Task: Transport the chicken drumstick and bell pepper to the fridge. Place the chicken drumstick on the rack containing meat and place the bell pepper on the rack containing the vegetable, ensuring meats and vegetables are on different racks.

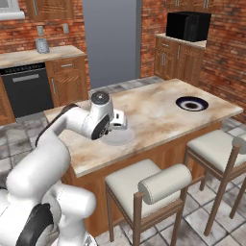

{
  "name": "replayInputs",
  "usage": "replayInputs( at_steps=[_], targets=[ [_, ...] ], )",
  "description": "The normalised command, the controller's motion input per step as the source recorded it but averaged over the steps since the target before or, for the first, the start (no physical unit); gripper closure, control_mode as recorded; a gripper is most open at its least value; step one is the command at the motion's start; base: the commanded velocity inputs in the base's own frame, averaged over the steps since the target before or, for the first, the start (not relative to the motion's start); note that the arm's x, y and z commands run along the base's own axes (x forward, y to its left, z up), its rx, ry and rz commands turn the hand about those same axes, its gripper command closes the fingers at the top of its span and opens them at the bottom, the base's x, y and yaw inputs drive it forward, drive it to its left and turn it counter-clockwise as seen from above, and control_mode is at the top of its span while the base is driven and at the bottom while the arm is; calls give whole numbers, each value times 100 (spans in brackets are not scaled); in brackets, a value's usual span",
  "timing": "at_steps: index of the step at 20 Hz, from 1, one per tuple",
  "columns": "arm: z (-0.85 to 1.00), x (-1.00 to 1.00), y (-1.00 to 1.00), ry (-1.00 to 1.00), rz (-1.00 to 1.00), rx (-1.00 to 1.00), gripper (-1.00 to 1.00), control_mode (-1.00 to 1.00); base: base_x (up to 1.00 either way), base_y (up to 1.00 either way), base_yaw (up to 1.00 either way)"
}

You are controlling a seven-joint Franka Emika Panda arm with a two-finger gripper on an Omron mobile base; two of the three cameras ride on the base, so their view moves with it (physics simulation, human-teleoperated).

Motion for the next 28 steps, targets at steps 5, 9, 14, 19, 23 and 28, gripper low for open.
replayInputs(
  at_steps=[5,9,14,19,23,28],
  targets=[
    [71,-100,7,-28,15,0,100,-100,0,0,0],
    [76,-100,4,-16,12,0,100,-100,0,0,0],
    [80,-99,14,-6,8,0,100,-100,0,0,0],
    [38,-100,8,-13,10,0,100,-100,0,0,0],
    [45,-95,0,-9,6,0,100,-100,0,0,0],
    [19,-66,12,-11,2,0,100,-100,0,0,0]
  ],
)
